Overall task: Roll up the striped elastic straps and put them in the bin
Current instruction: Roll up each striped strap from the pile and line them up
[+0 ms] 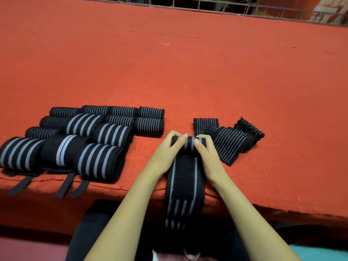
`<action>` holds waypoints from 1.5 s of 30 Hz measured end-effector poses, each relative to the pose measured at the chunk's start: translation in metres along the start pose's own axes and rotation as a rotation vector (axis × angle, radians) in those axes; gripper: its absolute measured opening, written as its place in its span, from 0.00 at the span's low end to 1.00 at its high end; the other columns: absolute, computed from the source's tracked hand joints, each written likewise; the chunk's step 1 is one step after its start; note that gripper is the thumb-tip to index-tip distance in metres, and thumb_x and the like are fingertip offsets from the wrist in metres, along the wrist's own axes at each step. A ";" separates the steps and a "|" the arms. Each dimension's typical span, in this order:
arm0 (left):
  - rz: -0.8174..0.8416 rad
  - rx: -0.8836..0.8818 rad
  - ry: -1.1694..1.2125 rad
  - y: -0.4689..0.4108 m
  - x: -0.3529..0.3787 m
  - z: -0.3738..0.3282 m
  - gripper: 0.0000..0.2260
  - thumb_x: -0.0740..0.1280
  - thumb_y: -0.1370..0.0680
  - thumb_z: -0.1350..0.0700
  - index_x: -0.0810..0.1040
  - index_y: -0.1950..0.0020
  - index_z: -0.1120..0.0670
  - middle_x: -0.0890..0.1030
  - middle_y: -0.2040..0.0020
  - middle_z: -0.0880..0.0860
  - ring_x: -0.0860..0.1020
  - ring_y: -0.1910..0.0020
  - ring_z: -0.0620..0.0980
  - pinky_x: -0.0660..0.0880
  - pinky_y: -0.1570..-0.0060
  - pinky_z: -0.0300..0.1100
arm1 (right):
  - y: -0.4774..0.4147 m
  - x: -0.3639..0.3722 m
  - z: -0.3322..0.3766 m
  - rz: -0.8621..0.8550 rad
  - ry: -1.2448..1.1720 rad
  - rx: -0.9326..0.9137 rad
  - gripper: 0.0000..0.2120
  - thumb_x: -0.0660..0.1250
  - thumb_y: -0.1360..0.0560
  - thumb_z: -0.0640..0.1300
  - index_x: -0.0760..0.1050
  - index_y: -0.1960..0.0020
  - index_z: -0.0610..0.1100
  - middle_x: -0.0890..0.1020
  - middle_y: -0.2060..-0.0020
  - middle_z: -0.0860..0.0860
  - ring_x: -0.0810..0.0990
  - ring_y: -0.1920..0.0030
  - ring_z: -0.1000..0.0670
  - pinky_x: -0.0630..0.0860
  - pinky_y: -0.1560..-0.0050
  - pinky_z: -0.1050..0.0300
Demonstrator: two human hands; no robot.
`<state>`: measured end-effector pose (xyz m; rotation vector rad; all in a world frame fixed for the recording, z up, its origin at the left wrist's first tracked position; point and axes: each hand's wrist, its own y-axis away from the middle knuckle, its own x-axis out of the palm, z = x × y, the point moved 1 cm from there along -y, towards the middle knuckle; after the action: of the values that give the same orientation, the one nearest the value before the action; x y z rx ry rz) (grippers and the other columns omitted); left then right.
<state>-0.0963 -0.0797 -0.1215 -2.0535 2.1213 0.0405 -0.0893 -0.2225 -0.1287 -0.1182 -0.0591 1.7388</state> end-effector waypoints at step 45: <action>0.047 0.154 0.040 0.009 0.000 0.002 0.11 0.64 0.22 0.51 0.69 0.40 0.44 0.77 0.48 0.41 0.76 0.47 0.42 0.72 0.41 0.39 | -0.001 0.002 0.005 -0.009 0.009 0.029 0.04 0.59 0.19 0.53 0.68 0.47 0.54 0.76 0.51 0.50 0.78 0.54 0.57 0.75 0.56 0.66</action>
<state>-0.1050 -0.0794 -0.1247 -1.9333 2.1232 -0.1545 -0.0892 -0.2205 -0.1236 -0.1042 -0.0284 1.7294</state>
